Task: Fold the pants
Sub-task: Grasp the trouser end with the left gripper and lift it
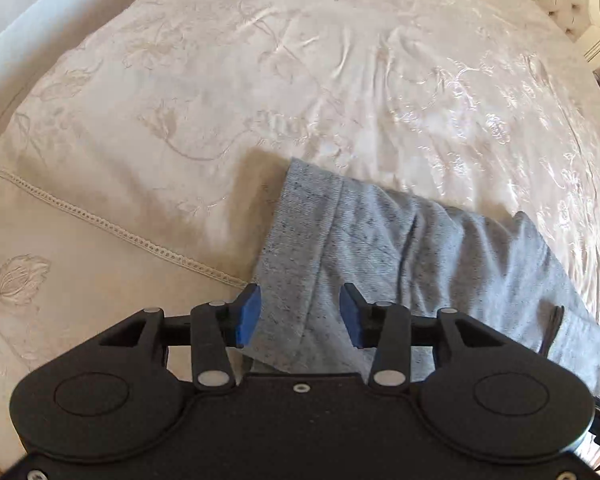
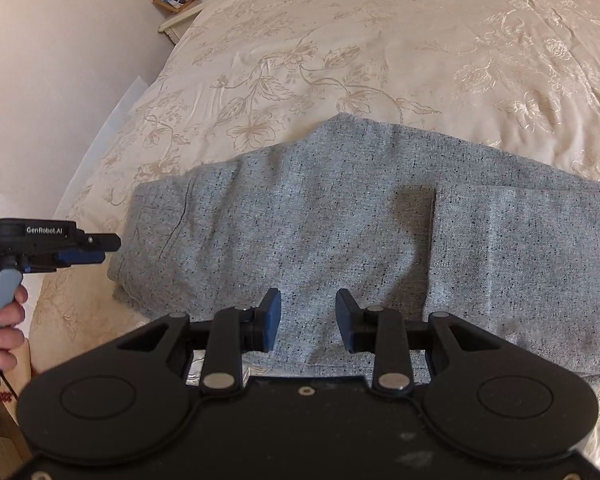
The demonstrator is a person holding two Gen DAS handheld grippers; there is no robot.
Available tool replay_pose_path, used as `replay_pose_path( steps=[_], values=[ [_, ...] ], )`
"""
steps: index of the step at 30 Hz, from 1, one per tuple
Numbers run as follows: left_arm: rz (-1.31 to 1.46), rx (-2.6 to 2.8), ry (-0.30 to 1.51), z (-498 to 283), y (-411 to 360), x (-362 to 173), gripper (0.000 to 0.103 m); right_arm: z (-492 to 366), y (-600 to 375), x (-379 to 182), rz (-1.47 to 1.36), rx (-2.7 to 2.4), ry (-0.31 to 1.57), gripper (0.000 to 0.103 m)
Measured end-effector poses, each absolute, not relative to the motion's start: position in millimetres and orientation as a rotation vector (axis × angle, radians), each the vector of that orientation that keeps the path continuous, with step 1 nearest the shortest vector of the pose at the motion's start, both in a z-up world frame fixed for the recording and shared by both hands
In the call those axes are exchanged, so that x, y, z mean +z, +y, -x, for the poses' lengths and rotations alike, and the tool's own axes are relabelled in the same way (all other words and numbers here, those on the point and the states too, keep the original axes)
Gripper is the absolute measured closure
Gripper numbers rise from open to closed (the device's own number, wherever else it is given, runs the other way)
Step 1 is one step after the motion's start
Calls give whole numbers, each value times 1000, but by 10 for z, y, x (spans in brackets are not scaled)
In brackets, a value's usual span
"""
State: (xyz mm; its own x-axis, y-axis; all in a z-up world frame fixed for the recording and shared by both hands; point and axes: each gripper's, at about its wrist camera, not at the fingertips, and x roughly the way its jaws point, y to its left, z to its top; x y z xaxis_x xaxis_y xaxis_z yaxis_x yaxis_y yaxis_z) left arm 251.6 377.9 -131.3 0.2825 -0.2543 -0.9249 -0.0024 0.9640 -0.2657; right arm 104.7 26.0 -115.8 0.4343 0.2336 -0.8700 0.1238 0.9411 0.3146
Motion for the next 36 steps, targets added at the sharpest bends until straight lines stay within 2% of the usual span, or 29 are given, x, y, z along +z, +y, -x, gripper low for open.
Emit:
replay_pose_path(
  steps=[3, 8, 10, 14, 18, 21, 23, 24, 26, 31, 36],
  values=[
    [193, -229, 1401, -2654, 3730, -1680, 46, -1068, 288, -1159, -352, 55, 1136, 69],
    [315, -275, 1403, -2697, 3844, -1883, 37, -1099, 291, -1184, -344, 27, 1154, 69],
    [369, -348, 1407, -2706, 3858, -1917, 19, -1120, 293, -1203, -348, 20, 1161, 69],
    [275, -489, 1445, -2618, 3614, -1939, 5, -1169, 335, -1273, -352, 21, 1180, 69],
    [147, -539, 1442, -2524, 3279, -1950, 2, -1213, 390, -1303, -355, 32, 1186, 69],
    [177, -478, 1440, -2563, 3182, -1969, 2, -1230, 430, -1318, -354, 44, 1190, 69],
    [213, -410, 1439, -2588, 3173, -1929, 18, -1245, 448, -1321, -347, 47, 1189, 69],
    [224, -411, 1432, -2597, 3163, -1878, 41, -1253, 453, -1321, -342, 49, 1189, 69],
    [292, -443, 1423, -2583, 3161, -1734, 60, -1299, 469, -1325, -313, 49, 1185, 69],
    [156, -441, 1346, -2415, 2958, -1363, 64, -1598, 498, -1359, -231, 38, 1119, 69],
    [84, -436, 1297, -2349, 2813, -1275, 64, -2118, 475, -1660, -154, -84, 1075, 71]
  ],
)
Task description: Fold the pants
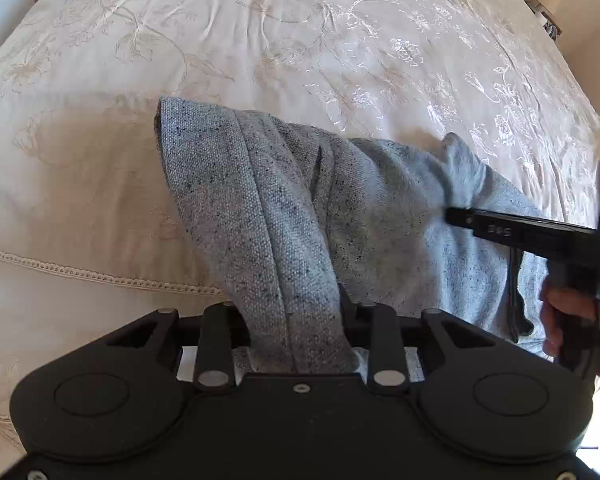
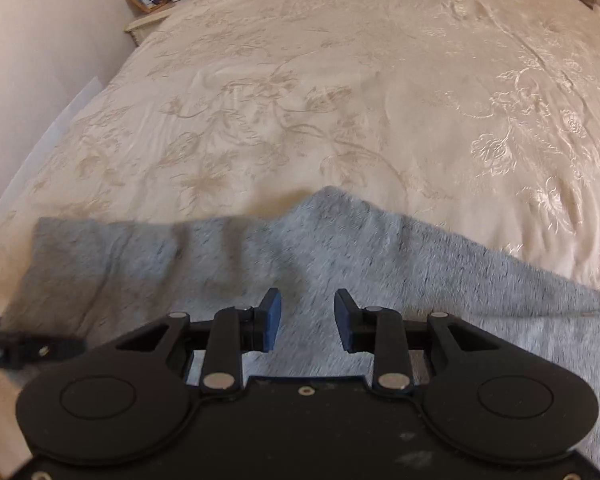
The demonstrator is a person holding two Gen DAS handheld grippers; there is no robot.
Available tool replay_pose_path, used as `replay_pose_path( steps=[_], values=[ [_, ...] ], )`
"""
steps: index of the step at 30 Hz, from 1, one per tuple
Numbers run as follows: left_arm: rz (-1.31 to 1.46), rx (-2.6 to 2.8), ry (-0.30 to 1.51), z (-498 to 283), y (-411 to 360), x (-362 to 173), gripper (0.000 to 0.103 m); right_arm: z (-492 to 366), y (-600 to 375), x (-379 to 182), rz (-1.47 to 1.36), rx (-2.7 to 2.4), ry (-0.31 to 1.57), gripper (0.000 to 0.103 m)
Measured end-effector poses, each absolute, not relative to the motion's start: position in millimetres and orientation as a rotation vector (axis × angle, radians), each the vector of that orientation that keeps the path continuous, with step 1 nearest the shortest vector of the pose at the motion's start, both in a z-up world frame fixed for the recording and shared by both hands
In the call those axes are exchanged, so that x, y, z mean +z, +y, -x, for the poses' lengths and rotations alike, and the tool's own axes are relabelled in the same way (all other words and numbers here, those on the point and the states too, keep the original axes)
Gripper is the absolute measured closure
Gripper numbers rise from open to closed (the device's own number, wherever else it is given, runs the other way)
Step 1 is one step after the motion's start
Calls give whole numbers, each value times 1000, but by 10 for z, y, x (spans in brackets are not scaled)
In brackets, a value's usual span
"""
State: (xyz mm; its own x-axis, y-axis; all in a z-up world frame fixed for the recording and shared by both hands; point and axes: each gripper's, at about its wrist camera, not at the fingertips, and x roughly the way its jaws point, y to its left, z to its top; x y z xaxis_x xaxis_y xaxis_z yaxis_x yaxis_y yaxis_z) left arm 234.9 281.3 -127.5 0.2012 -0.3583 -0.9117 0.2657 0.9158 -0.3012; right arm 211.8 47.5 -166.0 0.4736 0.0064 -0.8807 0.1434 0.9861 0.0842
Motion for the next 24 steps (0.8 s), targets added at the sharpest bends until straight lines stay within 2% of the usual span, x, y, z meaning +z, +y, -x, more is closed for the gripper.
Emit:
replay_pose_path(
  steps=[3, 4, 9, 14, 19, 21, 24],
  values=[
    [58, -445, 1265, -2286, 2844, -1208, 64, -2375, 367, -2123, -142, -108, 1220, 73],
    [51, -447, 1257, -2269, 2832, -1187, 64, -2388, 328, -2172, -149, -99, 1205, 74],
    [67, -455, 1225, -2143, 2902, -1046, 64, -2166, 261, -1885, -178, -72, 1169, 74],
    [66, -452, 1190, -2090, 2798, -935, 65, -1423, 326, -1581, -225, -102, 1141, 74],
    [52, -457, 1174, -2003, 2638, -785, 66, -1070, 503, -1952, -170, -90, 1278, 73],
    [6, -453, 1137, -1933, 2522, -682, 66, -1034, 518, -2061, -160, -87, 1259, 73],
    [-9, -466, 1091, -1848, 2355, -455, 66, -1075, 440, -1940, -227, -34, 1267, 71]
  ],
)
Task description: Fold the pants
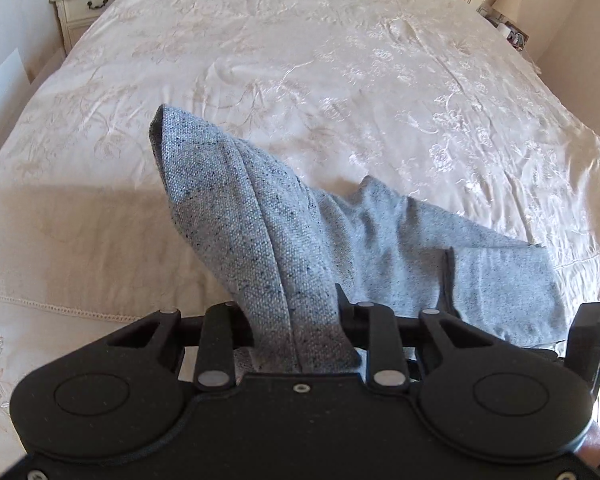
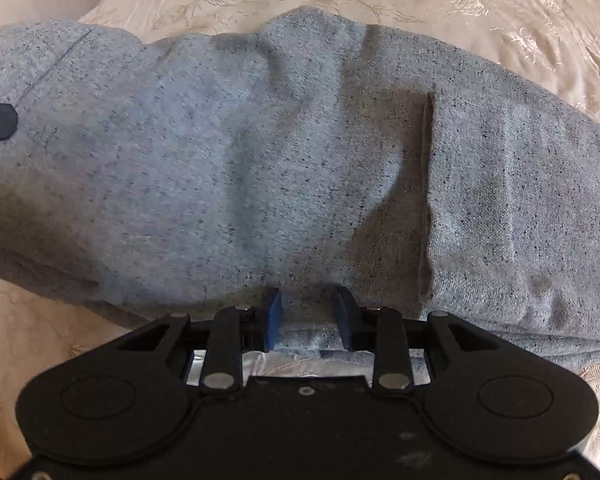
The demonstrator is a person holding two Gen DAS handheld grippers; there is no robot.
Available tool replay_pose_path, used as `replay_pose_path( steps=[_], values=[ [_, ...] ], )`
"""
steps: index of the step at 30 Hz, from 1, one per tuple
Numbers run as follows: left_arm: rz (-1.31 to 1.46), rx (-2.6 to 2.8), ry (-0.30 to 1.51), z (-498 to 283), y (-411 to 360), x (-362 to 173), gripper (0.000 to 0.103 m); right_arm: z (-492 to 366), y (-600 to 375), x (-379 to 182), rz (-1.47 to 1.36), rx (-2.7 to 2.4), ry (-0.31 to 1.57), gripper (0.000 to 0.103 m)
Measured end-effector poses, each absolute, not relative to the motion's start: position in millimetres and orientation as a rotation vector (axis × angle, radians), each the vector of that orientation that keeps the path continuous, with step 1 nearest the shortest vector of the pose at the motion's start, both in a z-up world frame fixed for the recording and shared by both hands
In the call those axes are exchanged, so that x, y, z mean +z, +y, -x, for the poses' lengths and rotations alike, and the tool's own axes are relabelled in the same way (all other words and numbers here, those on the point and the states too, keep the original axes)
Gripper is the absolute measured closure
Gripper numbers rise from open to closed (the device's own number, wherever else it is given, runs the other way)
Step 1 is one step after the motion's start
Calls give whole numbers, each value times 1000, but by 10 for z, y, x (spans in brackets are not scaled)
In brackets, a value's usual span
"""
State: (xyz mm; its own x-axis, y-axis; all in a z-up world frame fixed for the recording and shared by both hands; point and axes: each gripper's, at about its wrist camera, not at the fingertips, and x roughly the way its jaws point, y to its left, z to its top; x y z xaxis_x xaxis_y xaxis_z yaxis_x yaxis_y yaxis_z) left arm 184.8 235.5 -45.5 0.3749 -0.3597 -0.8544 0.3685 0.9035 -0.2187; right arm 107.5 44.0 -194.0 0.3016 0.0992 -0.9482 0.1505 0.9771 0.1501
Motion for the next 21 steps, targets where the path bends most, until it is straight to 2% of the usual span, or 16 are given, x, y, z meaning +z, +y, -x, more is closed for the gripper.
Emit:
replay_pose_path(
  steps=[7, 11, 14, 18, 21],
  values=[
    [-95, -525, 954, -1532, 1488, 213, 66, -701, -137, -1222, -386, 73, 1081, 72],
    [-181, -600, 910, -1301, 575, 251, 66, -459, -720, -1086, -435, 18, 1048, 72],
    [-281, -651, 941, -1133, -174, -57, 66, -261, -1221, -1142, -459, -51, 1065, 71],
    [-430, -652, 1047, -894, -1105, -915, 65, -19, -1844, -1265, -504, -96, 1106, 71],
    [-578, -645, 1110, -738, -1616, -1502, 59, 139, -2199, -1383, -496, -127, 1141, 71]
  ],
)
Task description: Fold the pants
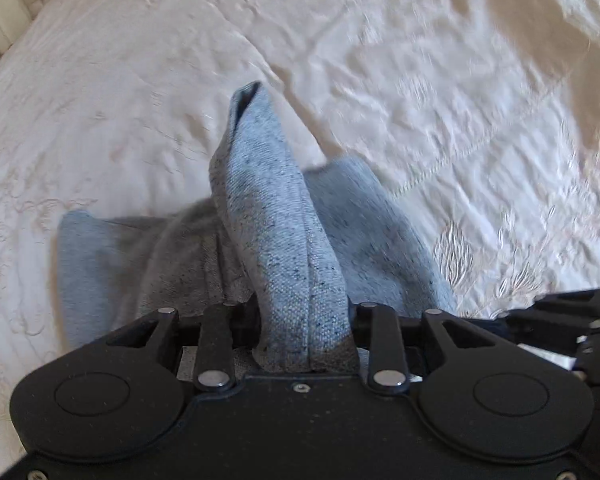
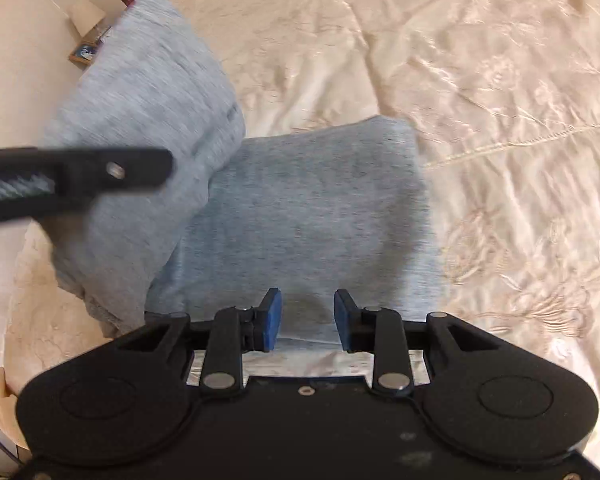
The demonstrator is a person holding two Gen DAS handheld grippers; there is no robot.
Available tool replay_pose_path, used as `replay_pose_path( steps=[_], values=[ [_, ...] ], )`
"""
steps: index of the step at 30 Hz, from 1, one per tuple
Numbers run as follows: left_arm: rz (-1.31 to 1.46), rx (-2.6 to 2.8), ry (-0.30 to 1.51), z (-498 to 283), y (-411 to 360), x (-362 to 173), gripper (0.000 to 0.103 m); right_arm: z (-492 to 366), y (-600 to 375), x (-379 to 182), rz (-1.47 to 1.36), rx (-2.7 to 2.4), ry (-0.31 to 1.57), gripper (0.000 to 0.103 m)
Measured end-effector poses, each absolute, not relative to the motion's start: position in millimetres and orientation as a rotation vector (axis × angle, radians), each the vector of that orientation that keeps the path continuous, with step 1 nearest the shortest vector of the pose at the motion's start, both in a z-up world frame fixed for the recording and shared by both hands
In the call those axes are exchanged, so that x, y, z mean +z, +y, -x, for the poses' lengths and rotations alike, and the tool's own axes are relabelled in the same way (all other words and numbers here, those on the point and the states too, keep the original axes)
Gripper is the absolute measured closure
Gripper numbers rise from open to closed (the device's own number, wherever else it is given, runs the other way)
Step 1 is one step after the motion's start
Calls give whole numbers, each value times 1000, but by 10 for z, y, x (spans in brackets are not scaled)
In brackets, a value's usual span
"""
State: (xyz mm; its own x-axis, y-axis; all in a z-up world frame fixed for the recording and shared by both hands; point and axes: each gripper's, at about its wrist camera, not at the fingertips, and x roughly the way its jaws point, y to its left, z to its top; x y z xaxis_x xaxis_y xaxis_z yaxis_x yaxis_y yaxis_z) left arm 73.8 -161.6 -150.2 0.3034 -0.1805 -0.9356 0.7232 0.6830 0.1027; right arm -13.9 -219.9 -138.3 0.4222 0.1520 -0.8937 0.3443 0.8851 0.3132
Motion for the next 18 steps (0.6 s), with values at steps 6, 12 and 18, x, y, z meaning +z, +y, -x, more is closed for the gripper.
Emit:
replay_pose_path(
  steps=[6, 12, 18],
  values=[
    [-591, -638, 1101, -565, -1850, -1461, 51, 340, -2586, -1435, -436, -107, 1177, 71],
    [-449, -671, 1002, -514, -1546, -795, 50, 435, -2757, -1376, -463, -96, 1167, 71],
    [-338, -415, 990, -878, -662, -694, 50, 386, -2958, -1233, -448, -165, 1104, 71]
  ],
)
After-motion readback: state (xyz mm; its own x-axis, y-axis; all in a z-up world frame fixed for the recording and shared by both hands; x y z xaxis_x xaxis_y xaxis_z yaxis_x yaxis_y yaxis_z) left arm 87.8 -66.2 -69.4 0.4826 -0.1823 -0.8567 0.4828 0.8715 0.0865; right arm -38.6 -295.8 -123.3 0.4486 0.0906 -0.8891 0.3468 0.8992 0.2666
